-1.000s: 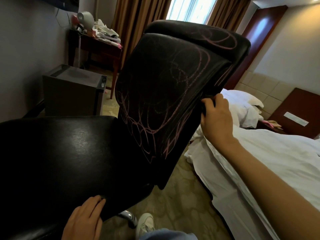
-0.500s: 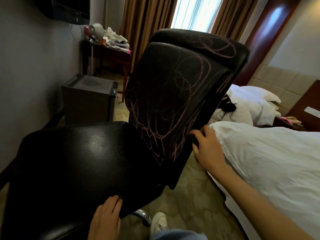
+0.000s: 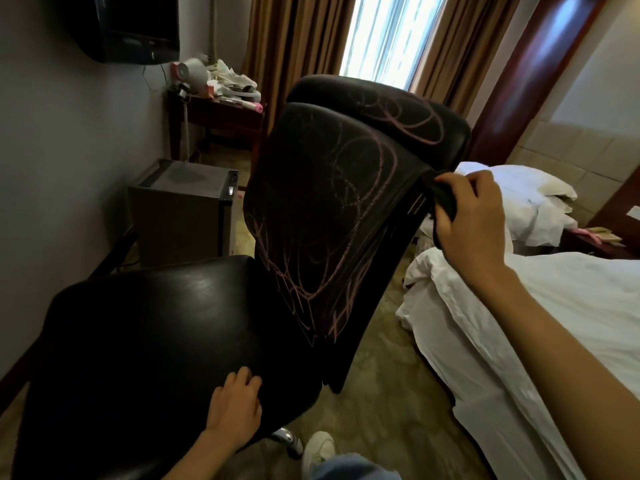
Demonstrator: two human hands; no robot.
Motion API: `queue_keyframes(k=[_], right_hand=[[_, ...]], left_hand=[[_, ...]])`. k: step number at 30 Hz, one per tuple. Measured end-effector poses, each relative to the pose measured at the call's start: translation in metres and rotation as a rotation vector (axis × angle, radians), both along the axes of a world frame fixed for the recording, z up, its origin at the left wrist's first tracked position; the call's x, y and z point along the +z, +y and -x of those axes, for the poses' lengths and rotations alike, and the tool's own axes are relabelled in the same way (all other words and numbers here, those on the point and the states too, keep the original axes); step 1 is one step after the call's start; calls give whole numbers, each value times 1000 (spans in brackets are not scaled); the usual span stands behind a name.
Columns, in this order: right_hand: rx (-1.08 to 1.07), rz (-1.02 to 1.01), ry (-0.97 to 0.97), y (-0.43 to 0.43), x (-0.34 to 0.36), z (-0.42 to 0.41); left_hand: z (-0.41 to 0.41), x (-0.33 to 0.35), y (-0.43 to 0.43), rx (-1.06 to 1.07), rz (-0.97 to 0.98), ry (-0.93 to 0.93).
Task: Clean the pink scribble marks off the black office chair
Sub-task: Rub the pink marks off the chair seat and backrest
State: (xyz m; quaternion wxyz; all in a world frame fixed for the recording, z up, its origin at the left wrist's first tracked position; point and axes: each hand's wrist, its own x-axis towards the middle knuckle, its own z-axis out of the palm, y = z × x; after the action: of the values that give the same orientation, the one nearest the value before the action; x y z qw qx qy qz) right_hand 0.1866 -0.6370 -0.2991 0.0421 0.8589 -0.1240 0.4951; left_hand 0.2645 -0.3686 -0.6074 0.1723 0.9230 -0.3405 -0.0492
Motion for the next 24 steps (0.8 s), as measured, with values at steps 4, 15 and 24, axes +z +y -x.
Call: queue_keyframes(k=[4,15,24], right_hand=[[40,77,10,-1,-19,-2],[69,113,217,19,-60,-2],[-111,145,84,6,9,-18]], left_hand=[[-1,-2,-10,-34,-109,22],[-12,-1,-19,-84,-190,78],[-12,1,-18,-81,-195,91]])
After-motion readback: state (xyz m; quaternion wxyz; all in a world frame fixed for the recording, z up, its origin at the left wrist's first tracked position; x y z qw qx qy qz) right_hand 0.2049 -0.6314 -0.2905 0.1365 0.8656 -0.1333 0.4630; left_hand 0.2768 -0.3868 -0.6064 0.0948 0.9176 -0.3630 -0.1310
